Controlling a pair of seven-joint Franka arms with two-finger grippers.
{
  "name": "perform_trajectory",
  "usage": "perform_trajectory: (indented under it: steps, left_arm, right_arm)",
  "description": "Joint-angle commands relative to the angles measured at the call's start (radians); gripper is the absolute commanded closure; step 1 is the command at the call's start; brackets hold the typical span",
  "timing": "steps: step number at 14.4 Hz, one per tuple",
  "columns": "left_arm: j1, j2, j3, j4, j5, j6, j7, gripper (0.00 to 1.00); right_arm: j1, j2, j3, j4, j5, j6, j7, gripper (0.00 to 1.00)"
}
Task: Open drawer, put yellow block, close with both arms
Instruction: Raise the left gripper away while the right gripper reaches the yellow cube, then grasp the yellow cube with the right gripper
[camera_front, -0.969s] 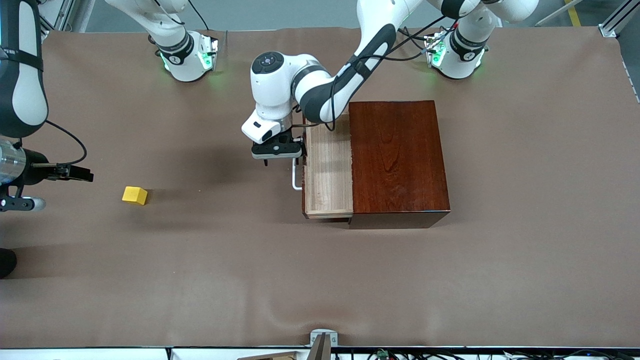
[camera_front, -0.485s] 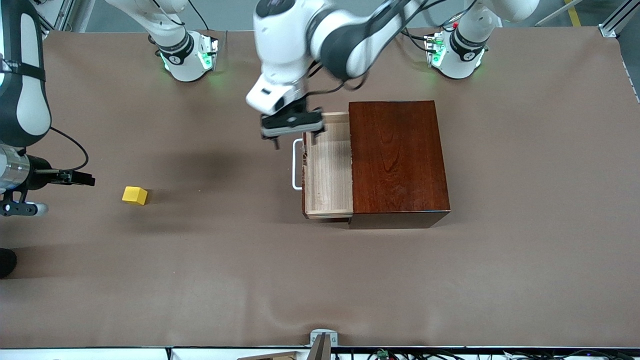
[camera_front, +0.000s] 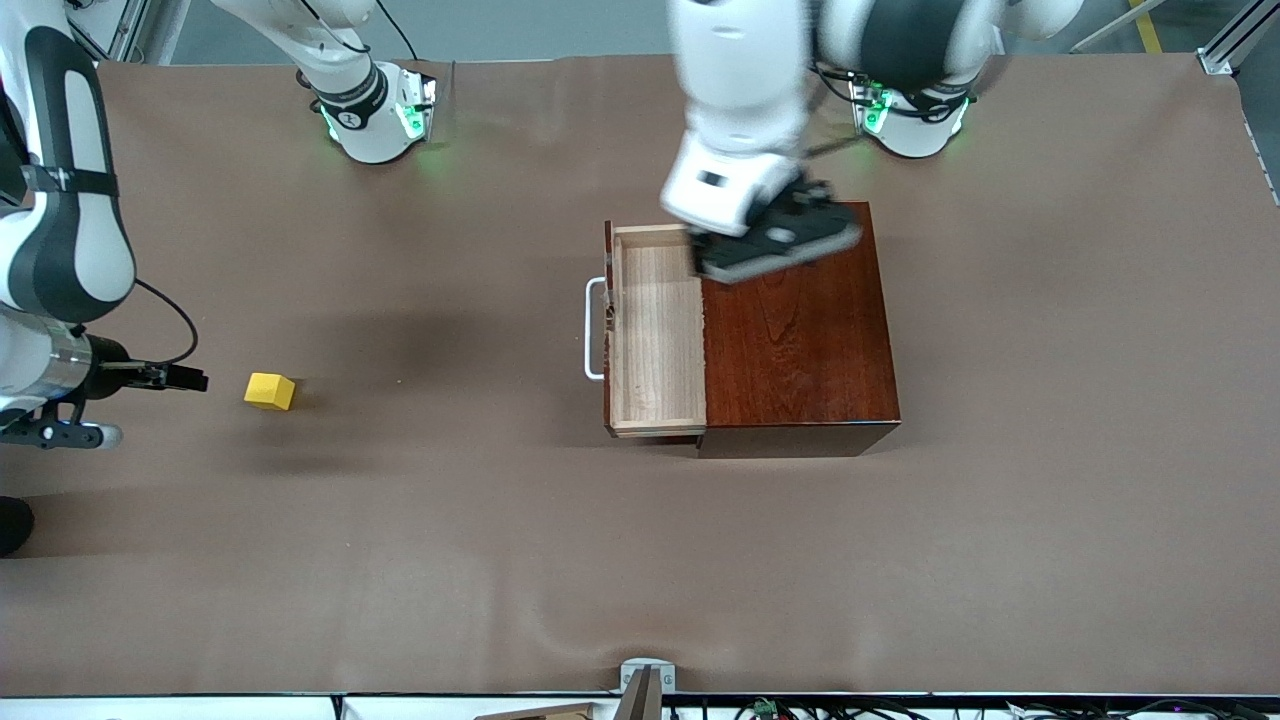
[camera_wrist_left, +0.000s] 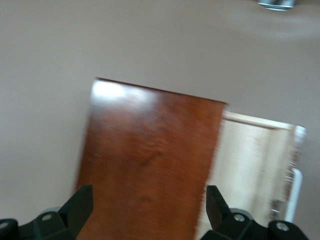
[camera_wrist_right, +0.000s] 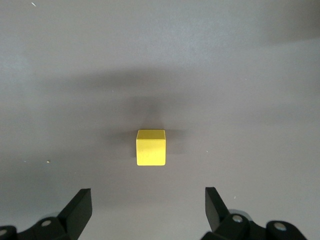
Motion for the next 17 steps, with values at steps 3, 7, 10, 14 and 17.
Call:
perform_trajectory:
  steps: [3, 7, 10, 14, 17]
  left_arm:
    - [0.188, -0.095, -0.015, -0.029, 0.009, -0.077, 0.295, 0.00]
    - [0.381, -0.163, -0.050, -0.071, -0.068, -0.086, 0.456, 0.00]
    - [0.449, -0.195, -0.085, -0.103, -0.073, -0.085, 0.500, 0.00]
    - [0.521, -0.353, -0.087, -0.334, -0.113, 0.051, 0.630, 0.00]
    - [0.625, -0.393, -0.147, -0.398, -0.139, 0.084, 0.700, 0.00]
  right_arm:
    - [-0.018, -0.001, 0.017, -0.074, 0.001, 0.062, 0.009, 0.00]
    - [-0.021, -0.001, 0.017, -0.177, 0.004, 0.187, 0.009, 0.00]
    - [-0.024, 0.004, 0.017, -0.224, 0.005, 0.252, 0.009, 0.00]
    - [-0.024, 0.053, 0.017, -0.243, 0.005, 0.306, 0.007, 0.00]
    - [-0.026, 0.061, 0.017, -0.295, 0.005, 0.396, 0.007, 0.00]
